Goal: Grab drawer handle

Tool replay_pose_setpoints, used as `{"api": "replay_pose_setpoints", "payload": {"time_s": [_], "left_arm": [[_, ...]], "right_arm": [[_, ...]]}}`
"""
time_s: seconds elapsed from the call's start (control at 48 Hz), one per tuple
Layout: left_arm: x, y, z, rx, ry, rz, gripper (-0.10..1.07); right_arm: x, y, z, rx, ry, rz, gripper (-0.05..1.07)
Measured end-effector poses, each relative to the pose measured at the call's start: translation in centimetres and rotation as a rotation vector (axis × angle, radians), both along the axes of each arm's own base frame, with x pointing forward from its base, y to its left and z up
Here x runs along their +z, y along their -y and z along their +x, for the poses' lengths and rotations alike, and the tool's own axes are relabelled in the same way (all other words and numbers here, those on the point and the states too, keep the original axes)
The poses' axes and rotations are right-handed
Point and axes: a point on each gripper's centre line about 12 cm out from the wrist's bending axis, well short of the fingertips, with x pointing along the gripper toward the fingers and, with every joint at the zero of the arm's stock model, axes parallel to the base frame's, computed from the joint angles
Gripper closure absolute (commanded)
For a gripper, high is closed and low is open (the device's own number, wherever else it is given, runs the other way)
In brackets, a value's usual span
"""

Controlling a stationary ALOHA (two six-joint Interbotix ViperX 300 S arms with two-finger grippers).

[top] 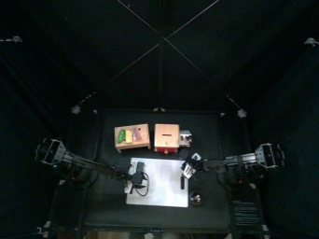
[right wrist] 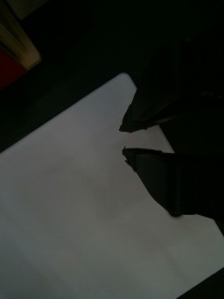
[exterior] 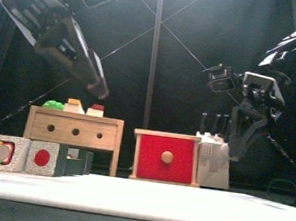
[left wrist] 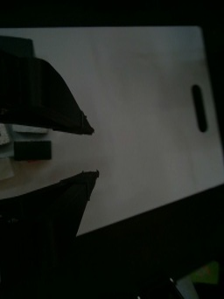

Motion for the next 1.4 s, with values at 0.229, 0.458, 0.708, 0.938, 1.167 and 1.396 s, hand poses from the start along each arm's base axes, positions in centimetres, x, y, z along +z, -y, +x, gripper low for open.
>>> {"api": "replay_pose_setpoints", "payload": {"time_s": [0.229, 0.458, 0.708, 0.938, 1.167, 1.396], "left_arm": [[4.5, -5.4, -0.1, 0.131, 0.361, -0.082, 0.19], [6.6, -12.8, -0.1, 0.440, 0.535, -0.180, 0.26], [6.1, -16.7, 2.8, 0.580, 0.520, -0.216, 0.50], [4.3, -21.0, 5.8, 0.721, 0.453, -0.258, 0.56], [2.2, -24.6, 7.5, 0.822, 0.341, -0.289, 0.56], [0.6, -25.2, 8.6, 0.837, 0.215, -0.305, 0.56]], "right_arm": [[3.1, 0.1, 0.8, -0.039, 0.101, 0.034, 0.38], [5.1, 1.7, 1.8, -0.177, 0.245, 0.127, 0.38], [3.7, 2.9, 3.2, -0.294, 0.327, 0.234, 0.38], [2.3, 3.4, 4.8, -0.348, 0.297, 0.250, 0.37], [0.9, 4.6, 6.3, -0.428, 0.207, 0.217, 0.36], [1.1, 5.8, 8.0, -0.442, 0.152, 0.113, 0.36]]}}
